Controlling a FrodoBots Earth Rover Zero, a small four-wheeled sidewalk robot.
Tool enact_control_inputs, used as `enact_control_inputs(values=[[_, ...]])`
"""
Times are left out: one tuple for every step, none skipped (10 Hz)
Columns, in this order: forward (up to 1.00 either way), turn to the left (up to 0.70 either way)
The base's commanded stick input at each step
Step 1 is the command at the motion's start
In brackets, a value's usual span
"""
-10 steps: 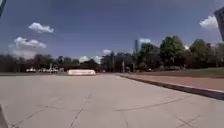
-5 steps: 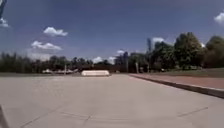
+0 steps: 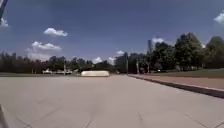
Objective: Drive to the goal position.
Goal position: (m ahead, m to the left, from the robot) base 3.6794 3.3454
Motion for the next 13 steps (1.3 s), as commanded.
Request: enact_control_inputs(values=[[1.00, 0.43], [1.00, 0.43], [1.00, 0.43], [1.00, 0.43], [1.00, 0.43], [1.00, 0.43], [1.00, 0.43], [1.00, 0.43], [1.00, 0.43], [1.00, 0.43], [1.00, 0.43], [1.00, 0.43], [1.00, 0.43]])
